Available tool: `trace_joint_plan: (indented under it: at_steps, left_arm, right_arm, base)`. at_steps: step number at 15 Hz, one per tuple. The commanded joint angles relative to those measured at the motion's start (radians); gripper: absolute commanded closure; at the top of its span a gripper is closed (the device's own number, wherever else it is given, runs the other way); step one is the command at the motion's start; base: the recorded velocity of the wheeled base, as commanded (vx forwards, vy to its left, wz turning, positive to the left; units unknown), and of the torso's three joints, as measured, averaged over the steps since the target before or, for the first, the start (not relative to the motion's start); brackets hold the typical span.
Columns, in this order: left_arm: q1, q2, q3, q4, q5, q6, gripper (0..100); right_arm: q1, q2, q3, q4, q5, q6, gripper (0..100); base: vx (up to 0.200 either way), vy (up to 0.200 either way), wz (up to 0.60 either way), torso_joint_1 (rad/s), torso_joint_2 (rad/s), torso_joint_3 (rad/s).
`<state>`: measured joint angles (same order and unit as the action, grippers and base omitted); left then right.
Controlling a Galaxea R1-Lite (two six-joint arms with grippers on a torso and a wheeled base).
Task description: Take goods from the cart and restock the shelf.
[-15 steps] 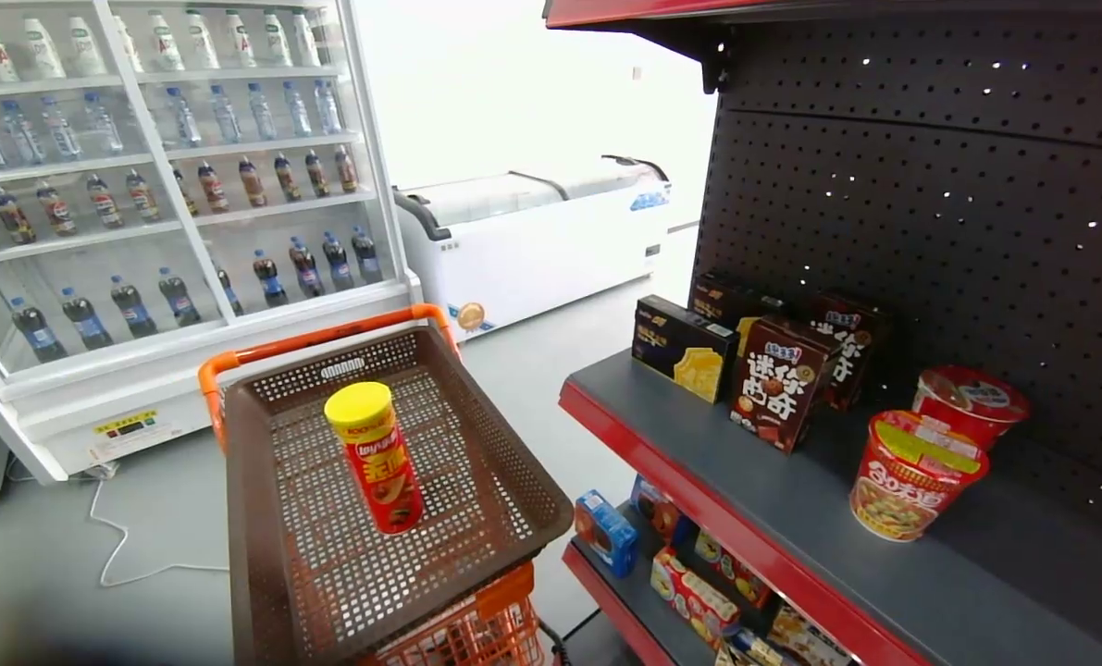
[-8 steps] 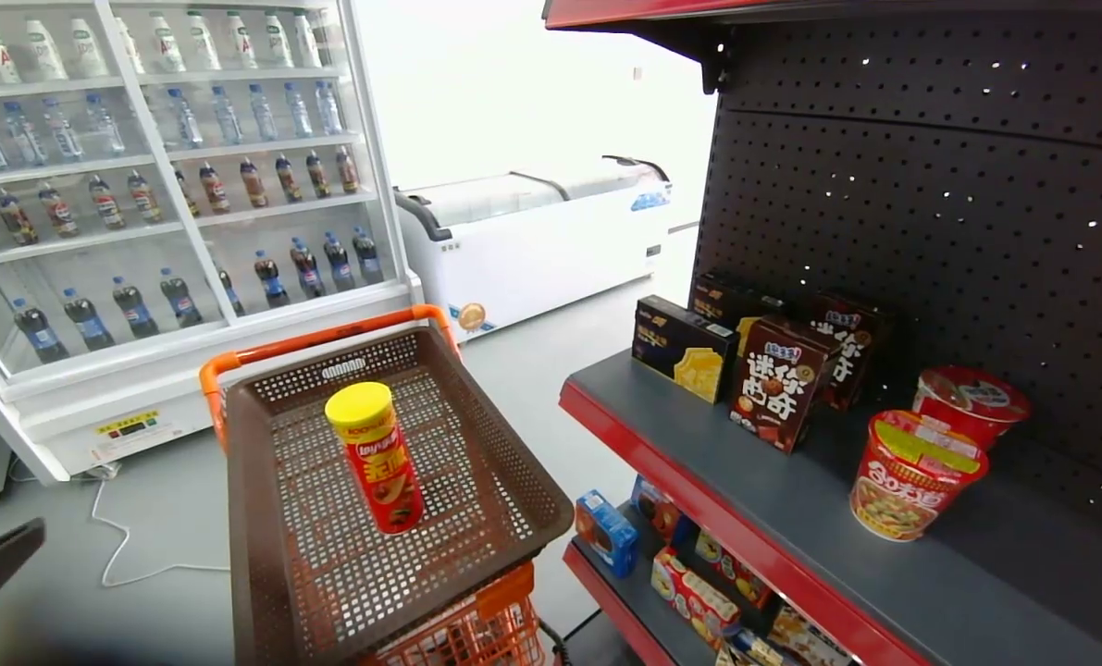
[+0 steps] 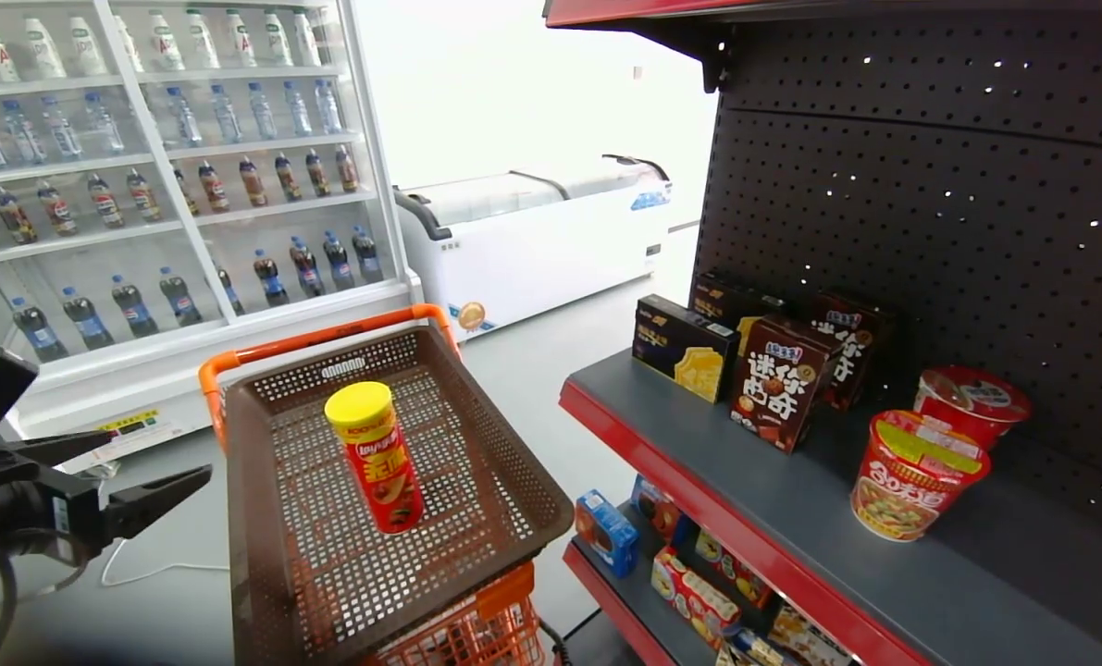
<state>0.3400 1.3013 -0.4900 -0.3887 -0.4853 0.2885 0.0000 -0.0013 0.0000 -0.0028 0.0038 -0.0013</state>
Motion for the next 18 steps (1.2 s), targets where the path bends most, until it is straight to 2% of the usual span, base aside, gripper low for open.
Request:
trace_joint_plan:
  at_steps: [1, 5, 7, 10, 13, 18]
  left_arm:
    - [-0.078, 0.185, 0.036, -0.121, -0.006, -0.029, 0]
    - [-0.099, 0.372, 0.034, -0.343, 0.001, -0.052, 0]
    - [-0.141, 0.492, 0.034, -0.51, 0.002, -0.089, 0]
    - [-0.179, 0.625, 0.025, -0.654, 0.001, -0.095, 0]
    - [-0.208, 0.704, 0.016, -0.684, 0.001, -0.095, 0]
    - [-0.208, 0.846, -0.094, -0.739, 0.001, -0.084, 0]
  right_arm:
    - [0.0, 0.001, 0.0, 0.0, 0.001, 0.0, 0]
    - [-0.002, 0.001, 0.0, 0.0, 0.001, 0.0, 0]
    - [0.0, 0.001, 0.0, 0.0, 0.001, 0.0, 0]
    - [-0.002, 0.001, 0.0, 0.0, 0.001, 0.0, 0]
    - [0.0, 0.001, 0.0, 0.0, 0.001, 0.0, 0]
    - [0.0, 0.001, 0.0, 0.0, 0.001, 0.0, 0]
  base:
    - [0.0, 0.0, 0.0, 0.0, 0.0, 0.0]
    - [0.0, 0.0, 0.0, 0.0, 0.0, 0.0]
    - [0.0, 0.0, 0.0, 0.0, 0.0, 0.0]
    - [0.0, 0.0, 0.0, 0.0, 0.0, 0.0]
    - [0.0, 0.0, 0.0, 0.0, 0.0, 0.0]
    - [0.0, 0.0, 0.0, 0.0, 0.0, 0.0]
